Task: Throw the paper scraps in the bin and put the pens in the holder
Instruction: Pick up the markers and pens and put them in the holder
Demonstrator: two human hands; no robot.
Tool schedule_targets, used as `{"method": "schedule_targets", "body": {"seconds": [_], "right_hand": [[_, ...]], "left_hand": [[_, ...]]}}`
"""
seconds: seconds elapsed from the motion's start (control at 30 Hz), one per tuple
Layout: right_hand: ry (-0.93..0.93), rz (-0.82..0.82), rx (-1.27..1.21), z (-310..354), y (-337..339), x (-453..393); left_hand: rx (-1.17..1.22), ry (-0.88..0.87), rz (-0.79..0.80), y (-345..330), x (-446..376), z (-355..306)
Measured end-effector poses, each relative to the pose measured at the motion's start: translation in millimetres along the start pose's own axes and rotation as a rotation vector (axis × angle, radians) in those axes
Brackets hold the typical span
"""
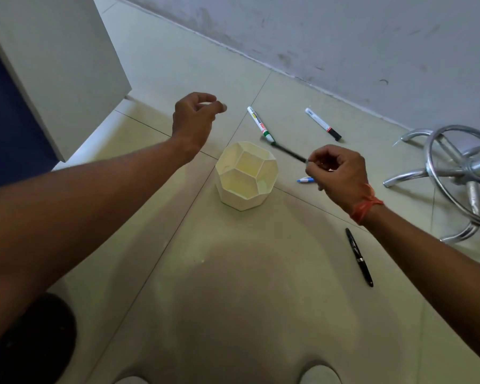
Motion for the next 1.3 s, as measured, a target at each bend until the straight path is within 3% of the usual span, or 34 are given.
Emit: {"method": "schedule_targets", "body": {"seconds": [0.13, 0.33, 0.5, 0.73, 0.93, 1.0, 1.17, 1.23, 1.3], "right_hand": [[0.160, 0.045, 0.214, 16.9, 3.6, 15.3], [0.164, -0.021, 0.243, 22.6, 22.9, 19.1], [0.181, 0.205, 0.408, 33.0, 14.5, 15.9], [0.225, 0.339, 0.395, 70.4, -23.3, -9.5], [0.161, 0.506, 0.574, 33.5, -59.9, -15.2], [0.112, 0.462, 0.494, 11.7, -59.3, -17.2], [-0.212, 0.067, 0.018, -51.7, -7.4, -69.3], [-0.260, -0.104, 0.082, -82.8, 10.0, -107.3], [-0.249, -0.156, 0.281, -104.6, 18.3, -142.3]], "left_hand": [[-0.042, -0.023, 0.023, -1.6, -2.5, -1.2], [-0.020, -0.036, -0.007, 4.9, -6.2, -9.4], [-0.072, -0.044, 0.005, 2.4, -5.8, -7.4], [-0.199, -0.082, 0.109, -25.9, -10.6, -9.3], [-0.431, -0.142, 0.245, -57.6, -26.6, 6.2], [-0.529, -0.131, 0.325, -70.7, -39.4, 14.4], [-0.801, -0.296, 0.490, -107.5, -80.2, 15.0], [-0.954, -0.388, 0.632, -132.2, -85.7, 21.7], [-1.101, -0.457, 0.776, -155.8, -86.9, 33.2]]}}
Point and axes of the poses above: each hand's wrist, its own x-axis away from the middle knuckle, its own y-axis out of the back of the hand, z = x × y, the point moved 5 cm from there along -x, towards the middle knuckle, and after that the axes turned 4 degrees about -y, right-handed, at the moved point
